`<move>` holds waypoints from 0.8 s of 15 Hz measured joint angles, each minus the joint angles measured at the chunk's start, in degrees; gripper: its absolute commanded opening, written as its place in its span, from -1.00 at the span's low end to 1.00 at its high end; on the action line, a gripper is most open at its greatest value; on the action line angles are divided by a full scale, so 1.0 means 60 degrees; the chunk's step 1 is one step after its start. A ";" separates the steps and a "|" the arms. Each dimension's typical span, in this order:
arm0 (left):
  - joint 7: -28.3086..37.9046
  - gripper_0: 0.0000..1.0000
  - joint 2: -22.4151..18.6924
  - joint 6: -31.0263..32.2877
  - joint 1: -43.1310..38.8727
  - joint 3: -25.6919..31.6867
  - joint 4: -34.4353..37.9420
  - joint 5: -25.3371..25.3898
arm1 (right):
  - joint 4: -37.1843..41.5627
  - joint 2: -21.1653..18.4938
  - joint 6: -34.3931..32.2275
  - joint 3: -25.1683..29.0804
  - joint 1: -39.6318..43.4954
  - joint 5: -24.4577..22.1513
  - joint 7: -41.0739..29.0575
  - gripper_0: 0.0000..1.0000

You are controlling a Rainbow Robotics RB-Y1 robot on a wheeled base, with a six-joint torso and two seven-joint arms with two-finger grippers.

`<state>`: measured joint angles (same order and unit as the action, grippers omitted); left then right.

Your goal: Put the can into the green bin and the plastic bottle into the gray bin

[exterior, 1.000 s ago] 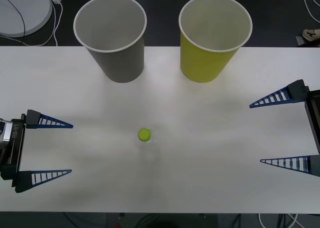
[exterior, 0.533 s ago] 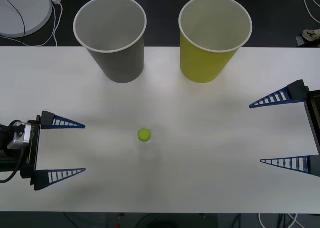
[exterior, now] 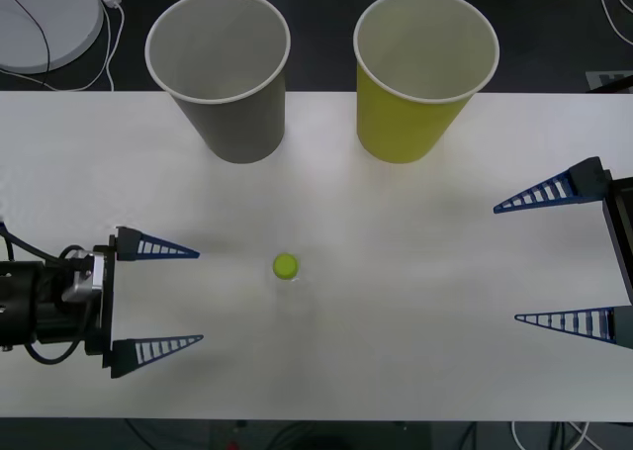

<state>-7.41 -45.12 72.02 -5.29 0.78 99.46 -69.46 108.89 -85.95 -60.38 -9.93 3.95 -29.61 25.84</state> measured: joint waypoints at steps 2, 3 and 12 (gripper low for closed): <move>-0.0046 1.00 0.0166 -0.0211 0.0002 -0.0128 0.0001 -0.0182 | 0.0000 0.0000 0.0000 0.0000 0.0000 0.0000 0.0000 1.00; -0.0086 1.00 0.0275 -0.0309 0.0007 -0.0137 0.0003 -0.0369 | 0.0000 0.0000 0.0000 0.0000 0.0000 0.0000 0.0000 1.00; -0.0111 1.00 0.1730 -0.0527 0.0124 -0.0230 0.0016 -0.1517 | 0.0000 0.0000 0.0000 0.0000 0.0000 0.0000 0.0000 1.00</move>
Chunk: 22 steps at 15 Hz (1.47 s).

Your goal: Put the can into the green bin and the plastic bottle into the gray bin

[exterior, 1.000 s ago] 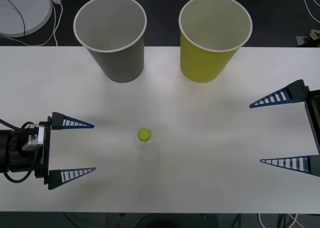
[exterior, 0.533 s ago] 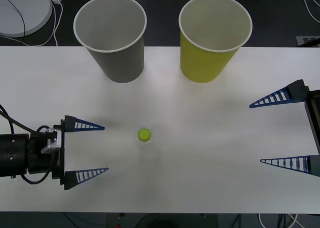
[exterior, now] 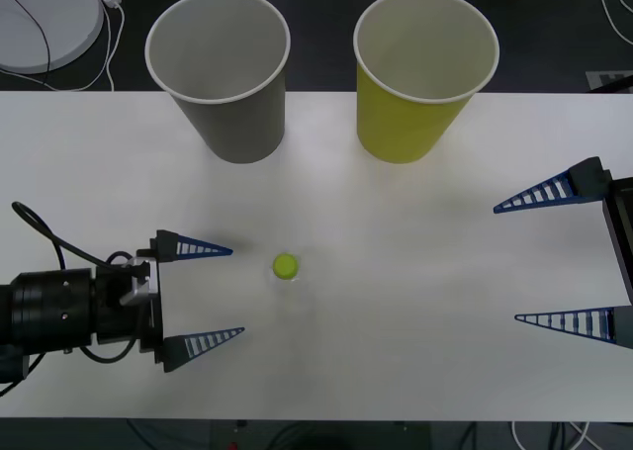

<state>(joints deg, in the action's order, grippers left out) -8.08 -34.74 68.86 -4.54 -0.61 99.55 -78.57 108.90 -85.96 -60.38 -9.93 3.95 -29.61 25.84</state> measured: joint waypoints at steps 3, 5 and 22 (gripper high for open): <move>0.0002 1.00 0.0358 0.0001 0.0113 -0.0120 0.0007 -0.0067 | 0.0000 0.0000 0.0000 0.0000 0.0000 0.0000 0.0000 1.00; 0.0021 1.00 0.0562 -0.0041 0.0235 -0.0275 0.0010 -0.0290 | 0.0000 0.0000 0.0000 0.0000 0.0000 0.0000 0.0000 1.00; 0.0275 1.00 0.1569 -0.0434 0.0660 -0.0661 0.0007 -0.1281 | 0.0000 0.0000 0.0000 0.0000 0.0000 0.0000 0.0000 1.00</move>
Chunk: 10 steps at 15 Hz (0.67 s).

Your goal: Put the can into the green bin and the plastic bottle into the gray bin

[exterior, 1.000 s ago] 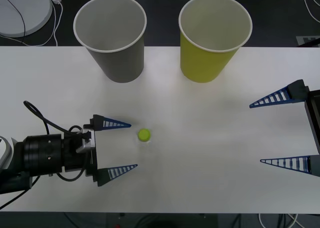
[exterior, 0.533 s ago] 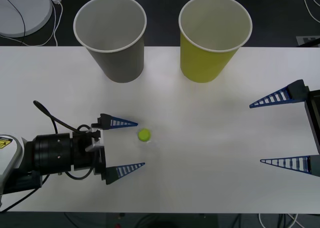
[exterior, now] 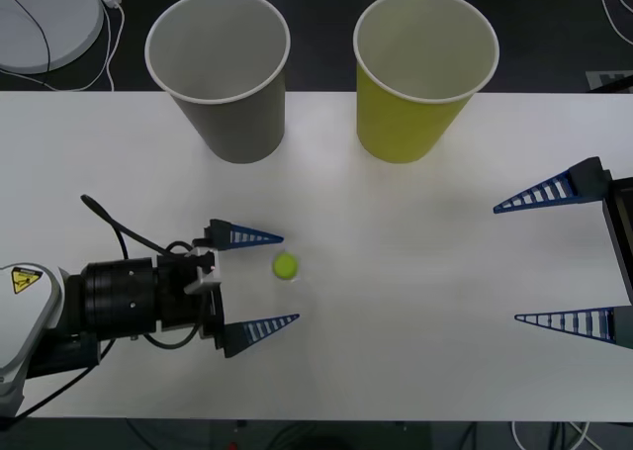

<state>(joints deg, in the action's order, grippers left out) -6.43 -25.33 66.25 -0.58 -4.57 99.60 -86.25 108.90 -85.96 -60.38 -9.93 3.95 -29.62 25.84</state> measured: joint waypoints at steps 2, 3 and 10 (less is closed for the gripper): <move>0.0066 1.00 0.0088 -0.0012 0.0063 0.0000 -0.0001 -0.0109 | 0.0000 0.0000 0.0000 0.0000 0.0000 0.0000 0.0000 1.00; 0.0096 1.00 0.0145 -0.0012 0.0085 0.0000 0.0001 -0.0191 | 0.0000 0.0000 0.0000 0.0000 0.0000 0.0000 0.0000 1.00; 0.0348 1.00 0.0540 -0.0252 0.0258 -0.0250 -0.0002 -0.0789 | 0.0000 0.0000 0.0000 0.0000 0.0000 -0.0001 0.0000 1.00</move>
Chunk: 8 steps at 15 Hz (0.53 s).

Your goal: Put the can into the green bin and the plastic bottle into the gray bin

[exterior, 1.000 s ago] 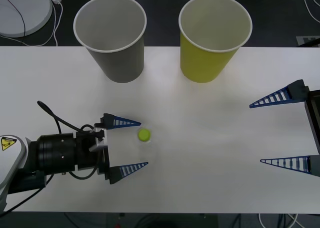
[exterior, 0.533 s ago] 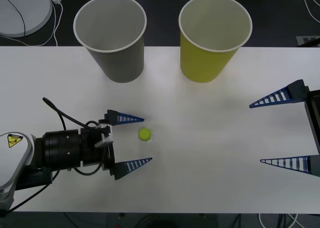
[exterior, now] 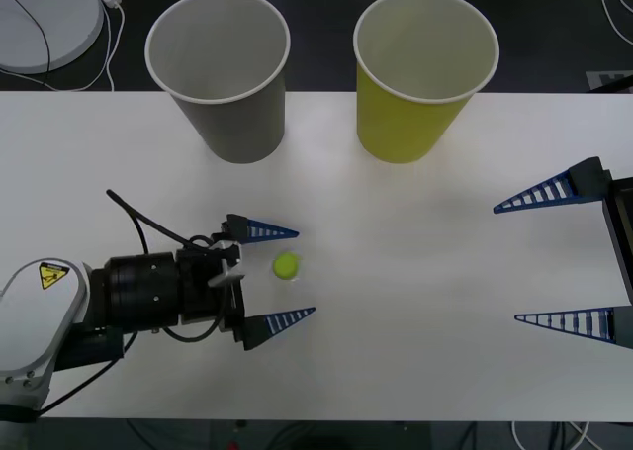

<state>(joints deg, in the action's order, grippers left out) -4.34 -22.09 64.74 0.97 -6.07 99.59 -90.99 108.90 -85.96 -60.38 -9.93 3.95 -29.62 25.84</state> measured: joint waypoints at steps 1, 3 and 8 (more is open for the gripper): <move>0.0046 1.00 0.0041 -0.0043 0.0012 -0.0042 0.0000 -0.0036 | 0.0000 0.0000 0.0000 0.0000 0.0000 0.0000 0.0000 1.00; 0.0138 1.00 0.0131 -0.0067 0.0051 -0.0057 0.0000 -0.0145 | 0.0000 0.0000 0.0000 0.0000 0.0000 0.0000 0.0000 1.00; 0.0343 1.00 0.0364 -0.0068 0.0156 -0.0092 0.0000 -0.0522 | 0.0000 0.0000 0.0000 0.0000 0.0000 0.0000 0.0000 1.00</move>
<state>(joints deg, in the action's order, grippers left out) -2.29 -19.91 64.33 1.90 -6.62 99.58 -94.12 108.90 -85.96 -60.38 -9.93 3.95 -29.62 25.84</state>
